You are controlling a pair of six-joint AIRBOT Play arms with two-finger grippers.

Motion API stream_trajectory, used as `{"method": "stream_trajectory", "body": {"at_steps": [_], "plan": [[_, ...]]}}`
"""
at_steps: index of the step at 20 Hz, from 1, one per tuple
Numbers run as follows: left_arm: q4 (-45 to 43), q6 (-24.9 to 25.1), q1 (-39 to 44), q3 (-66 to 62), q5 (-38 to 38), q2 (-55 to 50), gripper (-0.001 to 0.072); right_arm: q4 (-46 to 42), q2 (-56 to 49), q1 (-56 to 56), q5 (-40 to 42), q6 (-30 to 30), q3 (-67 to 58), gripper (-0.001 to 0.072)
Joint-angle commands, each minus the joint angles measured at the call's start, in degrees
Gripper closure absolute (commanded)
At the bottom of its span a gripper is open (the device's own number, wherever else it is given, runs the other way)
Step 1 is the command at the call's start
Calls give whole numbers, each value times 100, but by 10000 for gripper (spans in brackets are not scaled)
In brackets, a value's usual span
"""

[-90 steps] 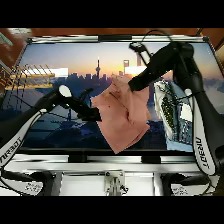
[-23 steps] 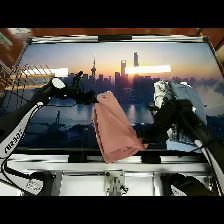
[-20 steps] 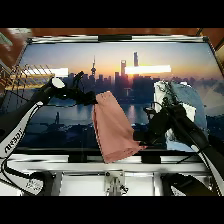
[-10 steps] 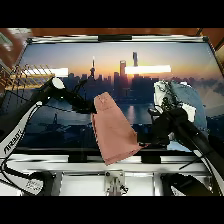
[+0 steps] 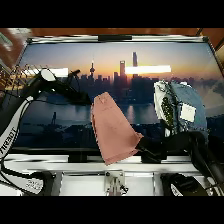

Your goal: Fold the shirts.

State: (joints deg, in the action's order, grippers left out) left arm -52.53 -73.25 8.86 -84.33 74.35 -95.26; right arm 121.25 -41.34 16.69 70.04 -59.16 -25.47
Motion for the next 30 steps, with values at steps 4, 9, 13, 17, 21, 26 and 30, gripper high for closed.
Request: {"method": "stream_trajectory", "body": {"at_steps": [4, 9, 13, 17, 21, 26, 30], "plan": [[2, -48, -428, -437, -17, 2, 153, 723, 223, 94, -717, 223, 1003, 26], [2, -48, -420, -437, -15, 2, 160, 715, 208, 1362, -2658, 960, 1086, 26], [2, -111, -420, -437, -4, 4, 161, 732, -302, 1928, -3180, 1051, 1084, 26], [2, -157, -420, -437, 136, 4, 161, 831, -774, 2162, -3567, 1045, 1084, 26], [2, -157, -420, -437, 122, 4, 163, 925, -994, 2162, -4089, 1056, 1084, 28], [2, -199, -420, -437, 125, 4, 170, 925, -1038, 2157, -4905, 1121, 1080, 634], [2, -199, -420, -437, 122, 4, 171, 511, -1034, 2157, -4817, 479, 503, 644]]}}
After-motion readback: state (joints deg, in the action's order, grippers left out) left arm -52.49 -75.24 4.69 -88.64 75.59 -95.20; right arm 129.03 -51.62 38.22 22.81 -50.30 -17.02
